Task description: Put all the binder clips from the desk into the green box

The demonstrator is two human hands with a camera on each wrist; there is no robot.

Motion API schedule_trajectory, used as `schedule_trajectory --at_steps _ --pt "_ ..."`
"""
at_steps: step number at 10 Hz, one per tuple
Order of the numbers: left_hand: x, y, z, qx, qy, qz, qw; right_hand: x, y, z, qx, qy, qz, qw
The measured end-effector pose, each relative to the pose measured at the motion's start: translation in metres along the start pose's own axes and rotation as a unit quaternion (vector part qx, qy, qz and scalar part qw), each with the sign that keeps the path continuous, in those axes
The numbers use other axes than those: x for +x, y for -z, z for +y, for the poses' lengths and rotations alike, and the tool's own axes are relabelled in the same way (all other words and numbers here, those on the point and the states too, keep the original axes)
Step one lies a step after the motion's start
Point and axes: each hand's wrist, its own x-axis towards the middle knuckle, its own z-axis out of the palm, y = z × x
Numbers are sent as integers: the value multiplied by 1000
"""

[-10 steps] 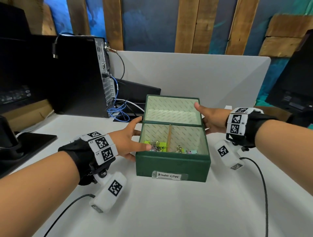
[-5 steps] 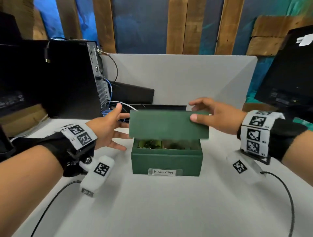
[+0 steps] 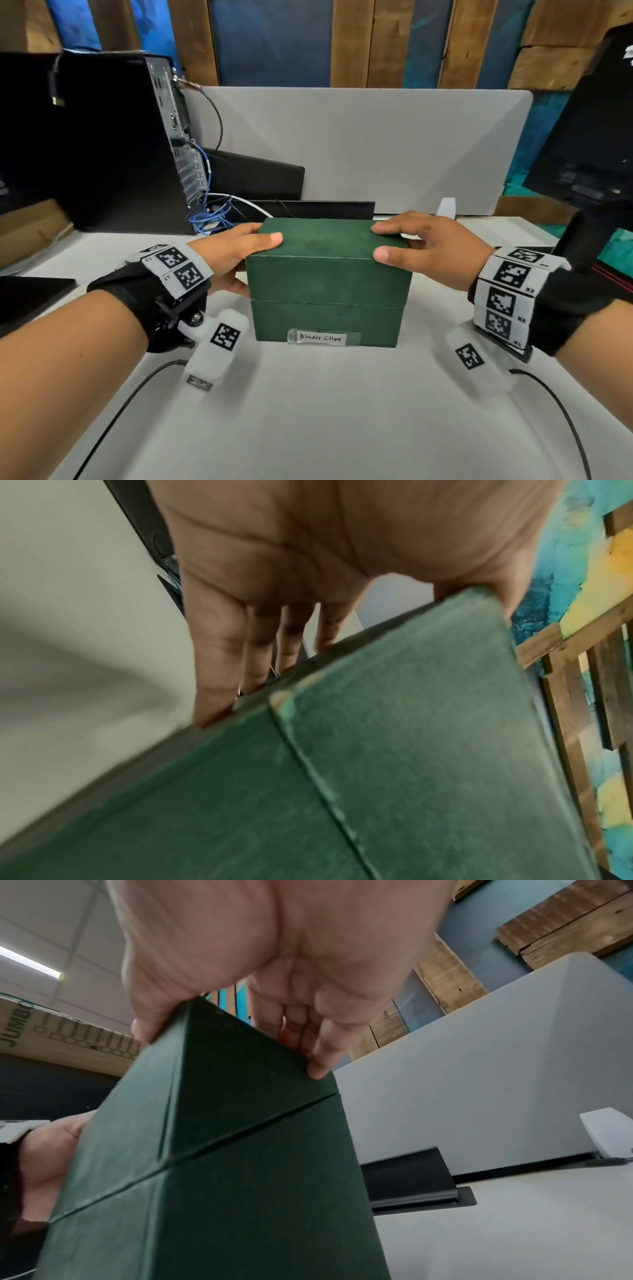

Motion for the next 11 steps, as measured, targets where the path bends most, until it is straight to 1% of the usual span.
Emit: schedule_trajectory --at_steps 2,3,6,7,8,9,10,11 --pt "32 7 0 -24 9 6 1000 27 -3 12 13 1 18 1000" --pt "45 13 2 -22 16 -3 1000 38 -5 17 18 -2 20 1000" --pt "68 23 4 -62 60 -18 996 55 -8 27 51 -5 10 999" --pt "64 22 6 -78 73 -34 994 54 -6 24 27 -11 -6 1000" --pt "61 20 15 -89 92 -43 991 56 -1 17 5 -45 -21 999" --pt "60 24 21 -72 122 -62 988 58 8 10 -33 -60 -67 995" --pt "60 31 38 7 136 -66 988 58 31 -6 -35 -80 -101 991" --pt "48 38 50 50 140 -21 989 62 83 -38 26 -65 22 997"
